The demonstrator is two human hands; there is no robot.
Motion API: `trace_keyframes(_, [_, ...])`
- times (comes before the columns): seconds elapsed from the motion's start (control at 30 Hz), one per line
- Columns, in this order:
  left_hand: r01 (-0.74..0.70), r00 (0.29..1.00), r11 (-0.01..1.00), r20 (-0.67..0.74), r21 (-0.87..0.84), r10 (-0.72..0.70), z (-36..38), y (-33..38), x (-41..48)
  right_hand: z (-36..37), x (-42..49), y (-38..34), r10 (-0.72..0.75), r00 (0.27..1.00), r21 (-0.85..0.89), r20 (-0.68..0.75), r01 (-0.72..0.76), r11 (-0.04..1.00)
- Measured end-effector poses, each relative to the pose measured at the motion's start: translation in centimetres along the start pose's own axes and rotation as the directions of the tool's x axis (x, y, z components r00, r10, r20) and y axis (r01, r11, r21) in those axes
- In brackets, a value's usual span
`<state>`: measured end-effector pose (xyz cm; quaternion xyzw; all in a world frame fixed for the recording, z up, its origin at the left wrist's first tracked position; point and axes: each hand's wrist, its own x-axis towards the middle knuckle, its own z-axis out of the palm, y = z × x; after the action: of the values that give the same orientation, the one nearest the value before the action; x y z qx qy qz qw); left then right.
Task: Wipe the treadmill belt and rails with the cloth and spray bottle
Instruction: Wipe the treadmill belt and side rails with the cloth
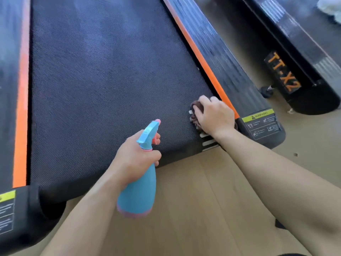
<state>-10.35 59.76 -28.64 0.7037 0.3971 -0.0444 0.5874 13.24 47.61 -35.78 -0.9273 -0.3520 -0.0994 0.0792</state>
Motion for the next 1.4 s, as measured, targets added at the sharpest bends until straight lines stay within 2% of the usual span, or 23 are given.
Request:
trace_keyframes(0.1, [-0.011, 1.0, 1.0, -0.004, 0.007, 0.011, 0.2, -0.1, -0.4, 0.6, 2.7, 0.3, 0.135, 0.991, 0.005, 0.02, -0.135, 0.991])
trace_keyframes(0.17, [-0.019, 1.0, 1.0, 0.001, 0.019, 0.019, 0.1, -0.3, -0.7, 0.3, 1.5, -0.2, 0.164, 0.986, 0.049, -0.012, -0.163, 0.985])
trace_keyframes(0.33, [-0.028, 1.0, 0.998, 0.002, 0.053, 0.028, -1.5, -0.5, -1.5, -0.5, -7.2, -3.1, -0.162, 0.987, 0.131, -0.009, 0.162, 0.978])
trace_keyframes(0.4, [-0.019, 1.0, 0.998, -0.013, 0.058, 0.019, -2.1, -0.8, -1.8, -0.6, -6.4, -2.5, -0.209, 0.978, 0.122, -0.025, 0.21, 0.97])
trace_keyframes(0.47, [-0.018, 1.0, 0.997, -0.021, 0.076, 0.019, -2.5, -1.0, -2.0, -0.2, -3.7, -1.8, -0.12, 0.993, 0.121, -0.017, 0.121, 0.985])
trace_keyframes(0.57, [-0.023, 1.0, 0.998, -0.018, 0.064, 0.024, -2.7, -1.4, -2.1, 0.8, -0.1, -1.8, 0.107, 0.994, 0.117, -0.004, -0.106, 0.988])
trace_keyframes(0.63, [-0.027, 0.999, 0.998, -0.014, 0.056, 0.028, -3.0, -1.5, -2.4, 0.7, -0.1, -2.7, 0.134, 0.991, 0.089, -0.01, -0.132, 0.987])
trace_keyframes(0.7, [-0.026, 1.0, 0.997, -0.009, 0.076, 0.027, -3.5, -1.5, -2.8, 0.2, -1.6, -3.6, 0.059, 0.998, 0.08, -0.009, -0.058, 0.995])
trace_keyframes(0.77, [-0.001, 1.0, 0.994, -0.027, 0.11, 0.004, -4.1, -1.6, -3.1, -0.3, -3.9, -5.4, -0.095, 0.996, 0.09, -0.003, 0.095, 0.991])
trace_keyframes(0.83, [0.02, 0.999, 0.991, -0.043, 0.136, -0.015, -4.4, -1.8, -3.3, -0.5, -6.3, -7.3, -0.266, 0.964, 0.145, 0.015, 0.261, 0.954])
trace_keyframes(0.9, [0.025, 0.998, 0.989, -0.063, 0.148, -0.016, -4.5, -1.8, -3.4, -0.3, -6.1, -7.6, -0.352, 0.936, 0.128, -0.004, 0.35, 0.928])
trace_keyframes(0.93, [0.021, 0.998, 0.99, -0.06, 0.143, -0.012, -4.4, -1.8, -3.4, -0.3, -5.0, -7.3, -0.321, 0.947, 0.121, 0.012, 0.317, 0.941])
trace_keyframes(1.0, [0.015, 0.999, 0.99, -0.045, 0.137, -0.009, -4.2, -1.9, -3.4, -0.4, -2.0, -6.4, -0.111, 0.992, 0.127, 0.064, 0.102, 0.987])
trace_keyframes(1.07, [0.003, 0.999, 0.99, -0.044, 0.14, 0.003, -4.1, -2.1, -3.4, -0.1, 0.3, -5.6, 0.091, 0.992, 0.112, 0.091, -0.101, 0.989])
trace_keyframes(1.13, [-0.006, 0.999, 0.991, -0.032, 0.135, 0.011, -4.1, -2.3, -3.4, 0.0, 0.1, -6.4, 0.117, 0.991, 0.092, 0.065, -0.123, 0.988])
trace_keyframes(1.27, [-0.039, 0.999, 0.992, 0.012, 0.121, 0.038, -3.9, -2.3, -3.4, -0.5, -5.2, -8.4, -0.093, 0.995, 0.15, 0.031, 0.088, 0.985])
trace_keyframes(1.37, [-0.04, 0.999, 0.992, 0.009, 0.121, 0.04, -3.4, -1.8, -3.1, -0.8, -6.8, -7.3, -0.313, 0.948, 0.168, 0.056, 0.3, 0.939])
trace_keyframes(1.4, [-0.048, 0.999, 0.993, 0.017, 0.109, 0.046, -3.1, -1.6, -3.1, -0.8, -6.2, -6.3, -0.335, 0.941, 0.14, 0.054, 0.325, 0.935])
